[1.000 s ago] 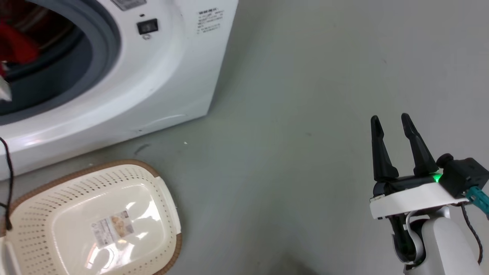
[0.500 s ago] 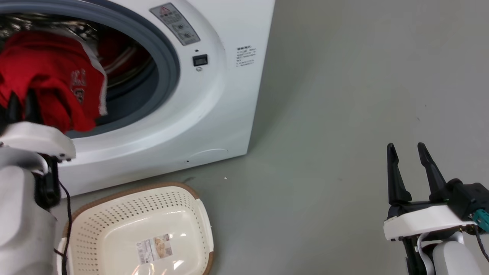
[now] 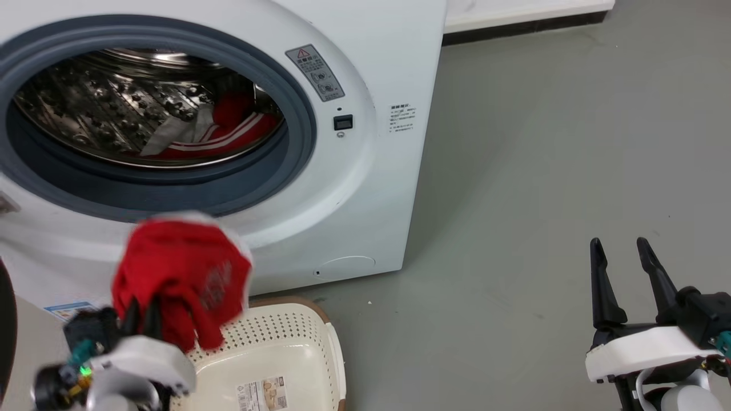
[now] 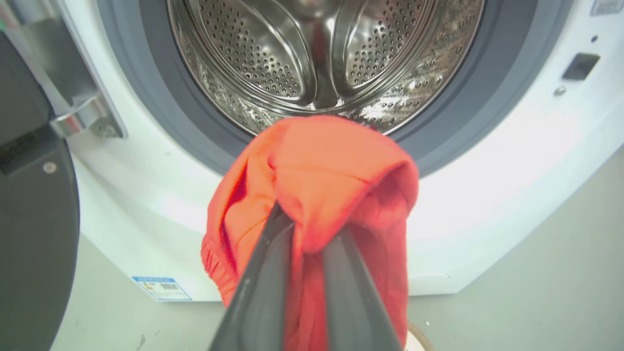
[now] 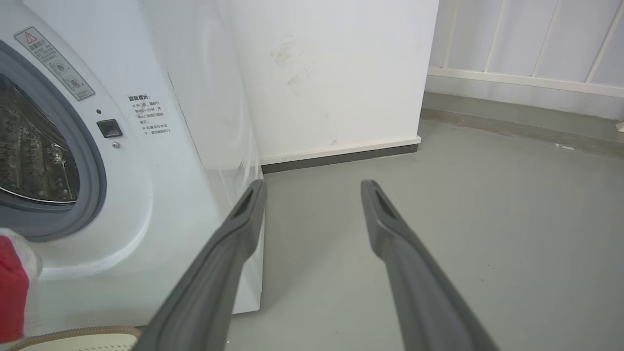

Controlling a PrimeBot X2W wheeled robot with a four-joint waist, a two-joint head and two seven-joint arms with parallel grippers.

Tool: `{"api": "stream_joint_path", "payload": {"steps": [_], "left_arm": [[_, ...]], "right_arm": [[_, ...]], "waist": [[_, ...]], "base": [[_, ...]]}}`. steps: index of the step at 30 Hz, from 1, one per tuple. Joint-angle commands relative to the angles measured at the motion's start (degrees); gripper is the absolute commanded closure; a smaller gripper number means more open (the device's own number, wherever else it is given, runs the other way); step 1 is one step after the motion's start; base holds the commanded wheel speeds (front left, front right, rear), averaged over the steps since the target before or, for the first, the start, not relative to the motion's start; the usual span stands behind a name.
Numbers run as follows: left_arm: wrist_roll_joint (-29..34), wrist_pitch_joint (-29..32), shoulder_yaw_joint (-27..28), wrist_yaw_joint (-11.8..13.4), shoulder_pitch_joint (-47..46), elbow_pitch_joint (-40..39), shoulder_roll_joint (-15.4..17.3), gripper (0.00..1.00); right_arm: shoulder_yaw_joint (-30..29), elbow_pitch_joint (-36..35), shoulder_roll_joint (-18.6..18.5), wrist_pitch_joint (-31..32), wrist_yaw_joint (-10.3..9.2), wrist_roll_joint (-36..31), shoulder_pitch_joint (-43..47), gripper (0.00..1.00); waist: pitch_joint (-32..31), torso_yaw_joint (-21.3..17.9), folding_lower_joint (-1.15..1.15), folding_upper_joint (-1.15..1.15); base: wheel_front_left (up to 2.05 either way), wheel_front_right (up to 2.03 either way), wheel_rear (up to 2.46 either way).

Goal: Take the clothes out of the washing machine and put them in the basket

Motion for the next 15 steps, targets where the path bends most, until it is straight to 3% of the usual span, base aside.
{"api": "stream_joint_path", "payload": {"steps": [1, 8, 15], "left_arm": [[-0.23, 0.27, -0.28, -0.12, 1.5, 0.11, -0.82, 1.0], [-1.51, 1.64, -3.37, -0.58, 7.46, 3.93, -5.08, 1.0], [-1.64, 2.01, -4.79, -1.76, 2.78, 10.95, -5.8, 1.0]], "right_arm": [[0.02, -0.42, -0.02, 0.19, -0.02, -0.09, 0.81, 0.0], [0.66, -2.64, -0.01, 1.45, -0.02, 0.14, 1.31, 0.0], [1.86, -4.63, -0.01, 1.37, -0.02, 0.8, -1.67, 0.0]], "waist": [[-0.57, 0.44, 0.01, 0.0], [0.9, 0.64, 0.01, 0.0], [8.66, -1.4, 0.01, 0.0]], "base": [[0.0, 0.0, 0.0], [0.0, 0.0, 0.0], [0.0, 0.0, 0.0]]}}
